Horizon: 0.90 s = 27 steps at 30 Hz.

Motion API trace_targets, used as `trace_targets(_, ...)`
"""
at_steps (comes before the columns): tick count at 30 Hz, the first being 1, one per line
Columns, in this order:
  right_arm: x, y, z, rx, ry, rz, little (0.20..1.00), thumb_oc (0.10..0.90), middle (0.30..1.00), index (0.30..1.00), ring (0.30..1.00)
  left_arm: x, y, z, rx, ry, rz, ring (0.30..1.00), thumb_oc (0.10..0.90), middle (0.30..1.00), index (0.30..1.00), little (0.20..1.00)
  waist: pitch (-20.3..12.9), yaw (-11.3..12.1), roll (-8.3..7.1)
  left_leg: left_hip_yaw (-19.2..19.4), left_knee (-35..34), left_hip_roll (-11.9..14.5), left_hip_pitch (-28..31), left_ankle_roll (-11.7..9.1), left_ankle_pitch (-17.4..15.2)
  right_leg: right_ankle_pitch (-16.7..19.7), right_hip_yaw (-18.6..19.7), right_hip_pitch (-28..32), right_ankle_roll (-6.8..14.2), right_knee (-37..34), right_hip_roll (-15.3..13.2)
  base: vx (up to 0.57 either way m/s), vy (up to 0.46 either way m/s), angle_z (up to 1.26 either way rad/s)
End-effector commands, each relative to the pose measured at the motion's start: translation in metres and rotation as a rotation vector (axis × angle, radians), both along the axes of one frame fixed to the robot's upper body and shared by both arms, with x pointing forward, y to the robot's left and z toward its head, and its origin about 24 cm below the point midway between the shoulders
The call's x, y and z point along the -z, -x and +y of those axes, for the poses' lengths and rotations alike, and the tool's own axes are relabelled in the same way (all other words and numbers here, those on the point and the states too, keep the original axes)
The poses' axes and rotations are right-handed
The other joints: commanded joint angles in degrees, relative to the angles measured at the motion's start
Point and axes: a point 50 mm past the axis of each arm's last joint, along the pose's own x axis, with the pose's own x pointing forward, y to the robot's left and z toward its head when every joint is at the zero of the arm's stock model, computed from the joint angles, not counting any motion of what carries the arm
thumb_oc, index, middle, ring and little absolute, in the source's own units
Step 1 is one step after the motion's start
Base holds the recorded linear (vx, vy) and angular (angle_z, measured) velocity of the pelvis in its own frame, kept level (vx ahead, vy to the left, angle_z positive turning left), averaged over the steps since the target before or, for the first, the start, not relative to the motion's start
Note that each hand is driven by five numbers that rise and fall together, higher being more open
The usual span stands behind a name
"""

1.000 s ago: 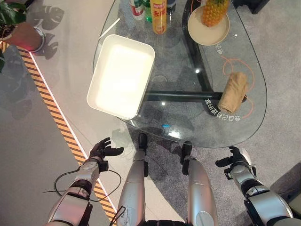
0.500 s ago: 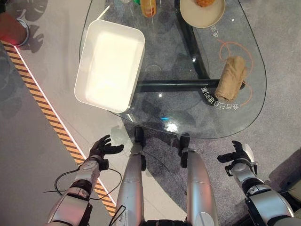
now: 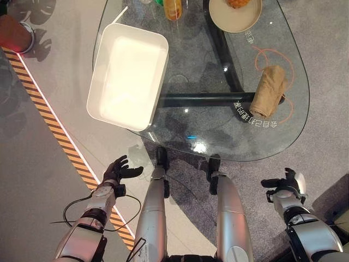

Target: Wipe the table with a cloth and put it in the basket.

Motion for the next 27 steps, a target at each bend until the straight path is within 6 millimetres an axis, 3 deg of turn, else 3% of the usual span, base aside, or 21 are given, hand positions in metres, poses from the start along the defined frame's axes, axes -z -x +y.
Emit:
trace_targets(1, -0.033, 0.028, -0.060, 0.254, 0.143, -0.106, 0.900, 0.800, 0.900, 0.900, 0.900, 0.006, 0.021, 0.028, -0.093, -0.024, 0.008, 0.900, 0.800, 0.900, 0.900, 0.900, -0.87, 0.48, -0.07, -0.40, 9.59, -2.12, -0.38, 2.11, -10.02, 3.66, -0.59, 2.36, 1.22, -4.80, 0.49, 0.00, 0.000, 0.00)
trace_targets(8, -0.076, 0.011, -0.071, 0.326, 0.235, -0.326, 0.900, 0.800, 0.900, 0.900, 0.900, 0.002, 0.019, 0.032, -0.085, -0.033, 0.007, 0.900, 0.800, 0.900, 0.900, 0.900, -0.87, 0.92, -0.59, -0.48, 8.74, -2.22, -0.15, 2.31, -9.88, 4.08, -1.33, 2.52, 1.41, -5.44, 0.42, 0.00, 0.000, 0.00)
trace_targets(13, -0.121, -0.005, -0.073, 0.367, 0.296, -0.564, 0.900, 0.800, 0.900, 0.900, 0.900, -0.001, 0.016, 0.031, -0.075, -0.038, 0.002, 0.900, 0.800, 0.900, 0.900, 0.900, -0.87, 1.07, -0.79, -0.58, 8.02, -2.37, -0.15, 2.46, -9.78, 4.41, -1.62, 2.39, 1.59, -5.97, 0.44, 0.00, -0.007, 0.02)
trace_targets(15, -0.123, -0.006, -0.073, 0.365, 0.296, -0.575, 0.900, 0.800, 0.900, 0.900, 0.900, -0.001, 0.015, 0.031, -0.075, -0.038, 0.002, 0.900, 0.800, 0.900, 0.900, 0.900, -0.87, 1.07, -0.79, -0.59, 7.97, -2.38, -0.17, 2.46, -9.75, 4.44, -1.64, 2.38, 1.60, -6.03, 0.43, -0.01, -0.007, 0.06)
trace_targets(16, -0.142, -0.017, -0.064, 0.335, 0.325, -0.675, 0.900, 0.800, 0.900, 0.900, 0.900, -0.002, 0.014, 0.029, -0.076, -0.037, 0.001, 0.900, 0.800, 0.900, 0.900, 0.900, -0.87, 0.88, -0.81, -0.59, 7.63, -2.44, -0.25, 2.48, -9.59, 4.62, -1.62, 2.17, 1.65, -6.24, 0.48, -0.02, 0.004, 0.08)
trace_targets(20, -0.174, -0.038, -0.035, 0.224, 0.346, -0.845, 0.900, 0.800, 0.900, 0.900, 0.900, -0.002, 0.015, 0.028, -0.087, -0.029, -0.005, 0.900, 0.800, 0.900, 0.900, 0.900, -0.87, 0.27, -0.83, -0.52, 6.76, -2.62, -0.36, 2.40, -9.11, 4.88, -1.41, 1.81, 1.62, -6.85, 0.66, -0.01, 0.012, 0.02)
trace_targets(27, -0.208, -0.060, 0.019, -0.010, 0.358, -1.024, 0.900, 0.800, 0.900, 0.900, 0.900, -0.004, 0.011, 0.024, -0.095, -0.012, -0.023, 0.900, 0.800, 0.900, 0.900, 0.900, -0.87, -0.40, -0.44, -0.27, 5.54, -2.98, -0.28, 2.29, -8.58, 4.81, -1.21, 1.75, 1.53, -7.82, 0.73, -0.02, 0.030, 0.01)
